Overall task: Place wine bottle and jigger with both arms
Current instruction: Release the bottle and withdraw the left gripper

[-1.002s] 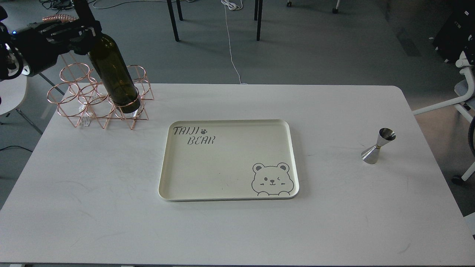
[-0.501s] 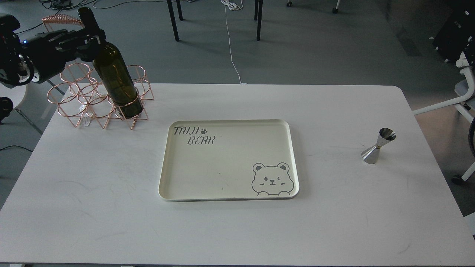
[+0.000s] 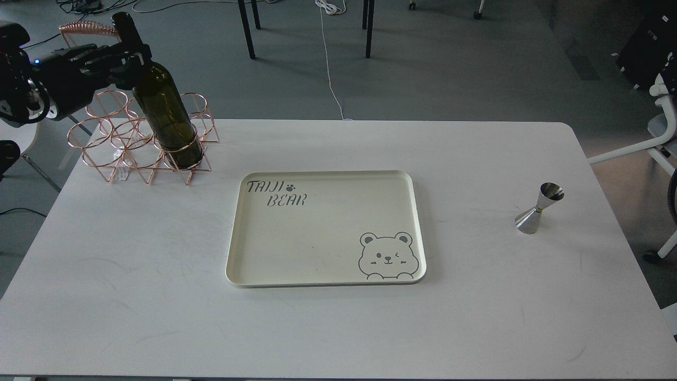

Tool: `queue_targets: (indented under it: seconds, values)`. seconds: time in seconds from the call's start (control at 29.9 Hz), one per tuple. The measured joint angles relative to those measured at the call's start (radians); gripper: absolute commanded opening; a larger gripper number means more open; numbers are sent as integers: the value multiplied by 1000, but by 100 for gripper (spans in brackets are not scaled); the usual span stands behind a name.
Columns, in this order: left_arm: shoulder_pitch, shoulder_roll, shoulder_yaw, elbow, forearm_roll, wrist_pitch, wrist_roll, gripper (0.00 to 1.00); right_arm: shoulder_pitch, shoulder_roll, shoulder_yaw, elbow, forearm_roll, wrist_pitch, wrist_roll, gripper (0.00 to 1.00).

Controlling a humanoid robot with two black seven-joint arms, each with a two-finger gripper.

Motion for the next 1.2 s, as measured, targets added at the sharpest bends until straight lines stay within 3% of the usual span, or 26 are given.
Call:
queue_targets:
  seconds: [0.23, 0.3, 0.37, 0.47, 0.8, 1.2]
  values:
    - [0, -10, 0, 1, 0, 2, 1, 56, 0, 0, 0, 0, 0, 0, 0, 97]
    - [0, -11, 0, 1, 0, 3, 1, 66, 0, 0, 0, 0, 0, 0, 0, 97]
    - [0, -11, -1, 1, -3, 3, 1, 87, 0, 0, 0, 0, 0, 0, 0, 97]
    - [-7, -11, -14, 0, -46, 17, -2, 98, 0, 0, 0, 0, 0, 0, 0, 97]
    - [-8, 65, -14, 6, -694, 57, -2, 98, 4, 0, 8, 1, 0, 0, 0, 99]
    - [0, 74, -15, 166, -1324, -49, -4, 98, 2, 1, 68, 0, 6, -12, 0, 99]
